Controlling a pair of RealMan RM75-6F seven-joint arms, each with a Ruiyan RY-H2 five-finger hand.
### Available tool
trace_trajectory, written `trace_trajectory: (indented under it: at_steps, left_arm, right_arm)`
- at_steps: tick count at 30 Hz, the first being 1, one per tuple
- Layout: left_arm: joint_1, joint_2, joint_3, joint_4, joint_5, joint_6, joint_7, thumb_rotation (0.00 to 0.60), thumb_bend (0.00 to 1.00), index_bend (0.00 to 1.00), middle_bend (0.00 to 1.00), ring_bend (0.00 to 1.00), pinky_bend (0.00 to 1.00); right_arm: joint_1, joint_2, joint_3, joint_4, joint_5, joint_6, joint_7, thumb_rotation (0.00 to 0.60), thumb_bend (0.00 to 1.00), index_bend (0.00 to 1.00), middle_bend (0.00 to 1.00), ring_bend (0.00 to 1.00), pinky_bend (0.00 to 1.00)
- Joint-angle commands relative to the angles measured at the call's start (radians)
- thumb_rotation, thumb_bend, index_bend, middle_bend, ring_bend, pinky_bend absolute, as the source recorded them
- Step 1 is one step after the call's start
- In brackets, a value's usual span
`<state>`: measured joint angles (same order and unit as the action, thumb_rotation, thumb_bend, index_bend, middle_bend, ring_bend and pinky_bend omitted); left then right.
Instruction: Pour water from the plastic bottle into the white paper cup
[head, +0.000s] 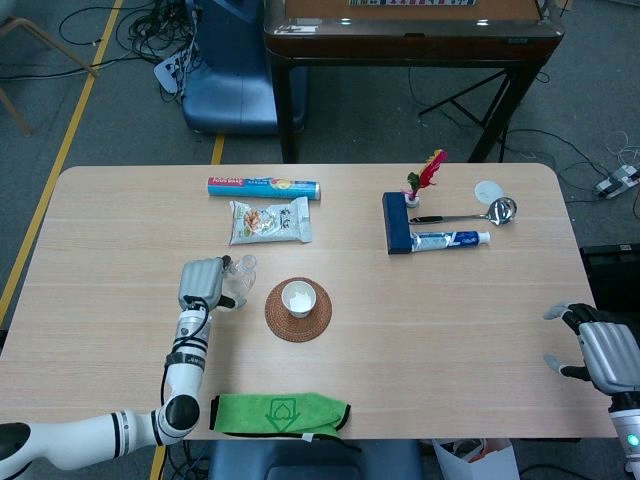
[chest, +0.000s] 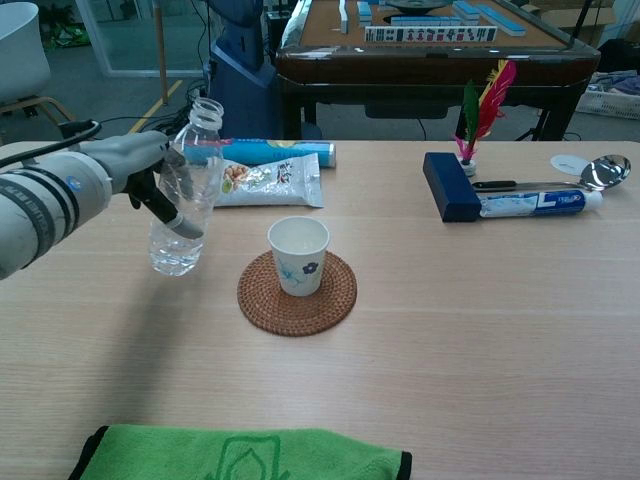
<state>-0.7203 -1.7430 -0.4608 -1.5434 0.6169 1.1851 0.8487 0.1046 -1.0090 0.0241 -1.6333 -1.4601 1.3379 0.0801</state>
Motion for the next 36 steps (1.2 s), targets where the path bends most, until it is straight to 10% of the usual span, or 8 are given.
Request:
trace_trajectory:
  at_steps: [1,13,36]
  left_arm:
    - [0.063,0.033,0.011,0.024,0.066,-0.102,-0.245,0.6,0.02,0.68,0.75,0.45,0.42]
    - [0.126,0.008,0.064,0.196,0.306,-0.178,-0.711,0.6,0.02,0.67,0.73,0.44,0.39]
    - [0.139,-0.03,0.144,0.395,0.438,-0.162,-0.878,0.6,0.02,0.54,0.56,0.34,0.39]
  right_arm:
    - [0.0,-0.001,-0.001,-0.002,-0.001,0.001,-0.003,0.6,0.16,0.35,0.28,0.23,0.44]
    - [0.0,-0.001,0.0,-0.005,0.004,-0.003,-0.01,0.6,0.16,0.35,0.28,0.23,0.44]
    - [0.002,-0.003,-0.002,-0.006,0.009,-0.01,-0.017,0.6,0.16,0.35,0.29,0.23,0.44]
